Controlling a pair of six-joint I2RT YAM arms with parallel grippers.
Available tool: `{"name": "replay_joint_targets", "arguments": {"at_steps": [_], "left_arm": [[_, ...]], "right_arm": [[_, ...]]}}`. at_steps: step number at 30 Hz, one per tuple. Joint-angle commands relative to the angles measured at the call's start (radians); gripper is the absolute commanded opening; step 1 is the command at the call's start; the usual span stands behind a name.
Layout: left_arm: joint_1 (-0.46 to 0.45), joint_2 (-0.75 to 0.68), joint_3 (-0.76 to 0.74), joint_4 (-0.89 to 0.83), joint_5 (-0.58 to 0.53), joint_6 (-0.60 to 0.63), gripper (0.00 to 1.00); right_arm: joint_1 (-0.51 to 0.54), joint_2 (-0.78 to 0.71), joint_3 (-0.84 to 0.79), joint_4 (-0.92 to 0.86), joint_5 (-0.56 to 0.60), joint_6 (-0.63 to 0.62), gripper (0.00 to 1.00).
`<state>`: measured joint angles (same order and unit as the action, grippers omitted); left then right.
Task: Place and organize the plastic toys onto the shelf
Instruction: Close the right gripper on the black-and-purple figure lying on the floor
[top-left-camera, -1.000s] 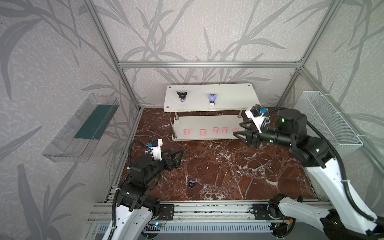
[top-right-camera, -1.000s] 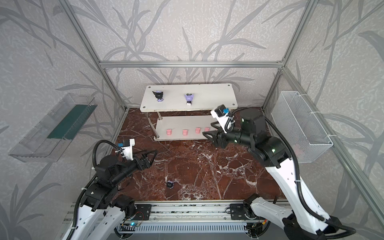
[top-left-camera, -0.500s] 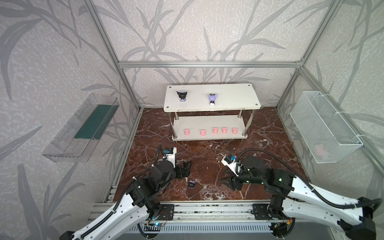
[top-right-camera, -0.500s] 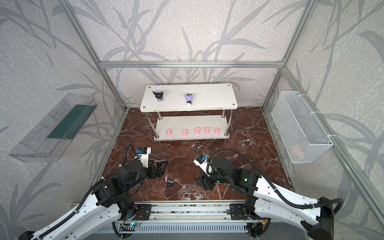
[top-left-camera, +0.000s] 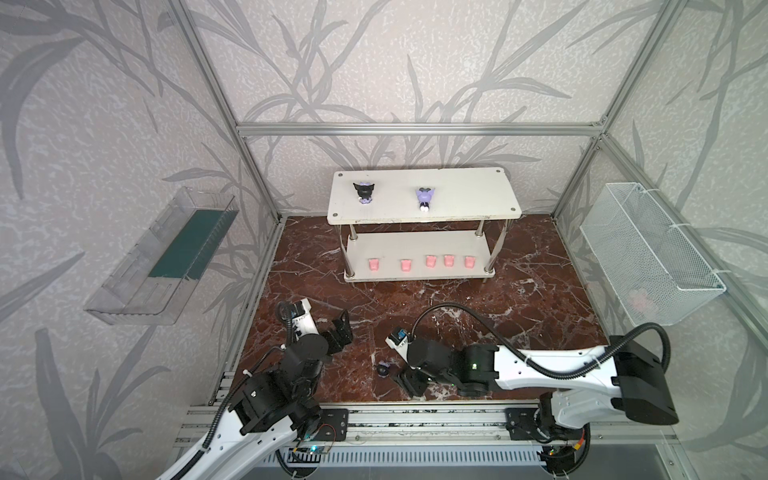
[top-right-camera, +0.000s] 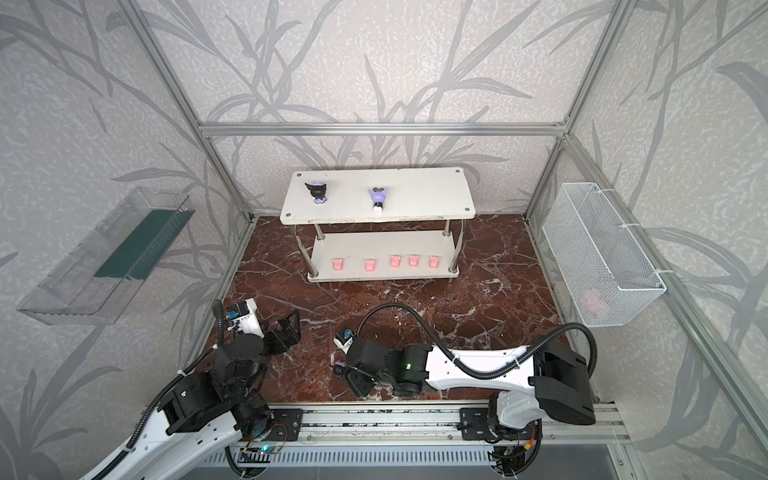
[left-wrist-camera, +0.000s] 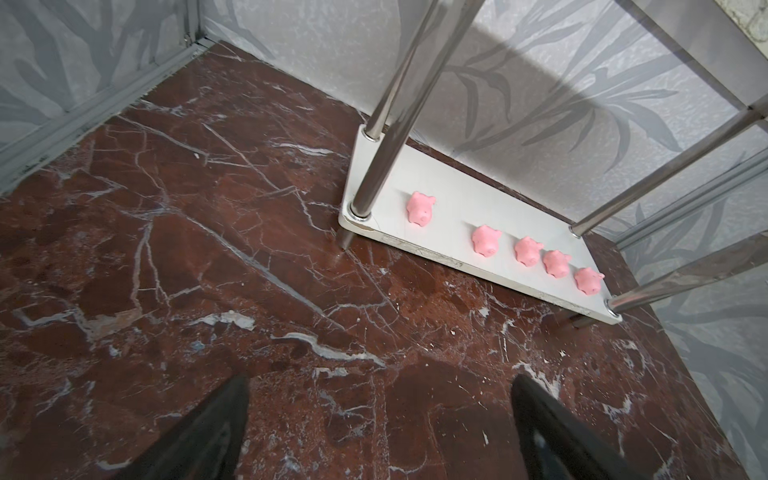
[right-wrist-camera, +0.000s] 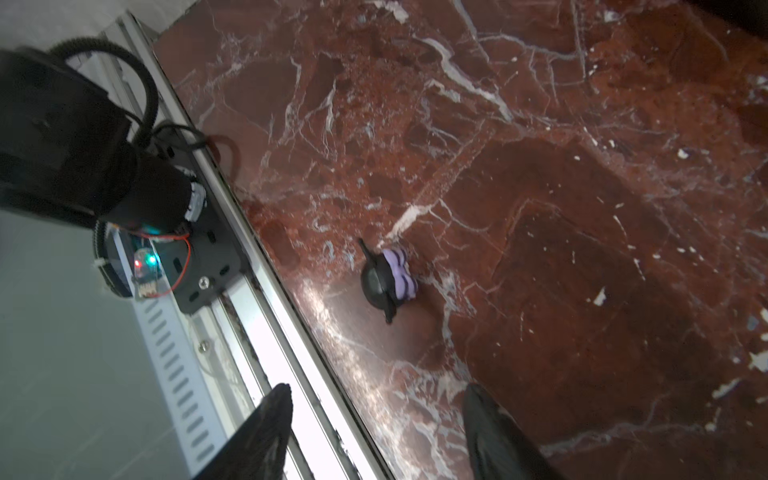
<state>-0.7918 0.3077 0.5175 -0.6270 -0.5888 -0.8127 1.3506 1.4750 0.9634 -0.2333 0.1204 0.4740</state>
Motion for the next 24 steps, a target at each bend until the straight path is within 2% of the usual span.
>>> {"name": "replay_joint_targets", "arguments": {"at_steps": [1,7,11,17,24], "left_arm": [[-0.001,-0.042,0.013,-0.055,-0.097,-0.027,0.96],[-0.001,-0.146,-0.013,-0.082,-0.132,-0.031,0.96],[-0.001,-0.176,-0.011,-0.114,-0.157,-0.026,0.96],[-0.001,-0.180,-0.009,-0.115,-0.169,-0.013,0.96],[-0.001,-0.184,-0.015,-0.106,-0.176,0.000,0.96]], "right_arm": [[0.013,0.085,0.099,-0.102,0.044,0.060,0.68],[0.015,0.250,0.218,-0.164,-0.010,0.079,0.72],[0.013,0.350,0.303,-0.252,0.010,0.079,0.73],[0.010,0.424,0.357,-0.281,0.026,0.080,0.73],[-0.006,0.452,0.362,-0.284,0.022,0.083,0.65]]}}
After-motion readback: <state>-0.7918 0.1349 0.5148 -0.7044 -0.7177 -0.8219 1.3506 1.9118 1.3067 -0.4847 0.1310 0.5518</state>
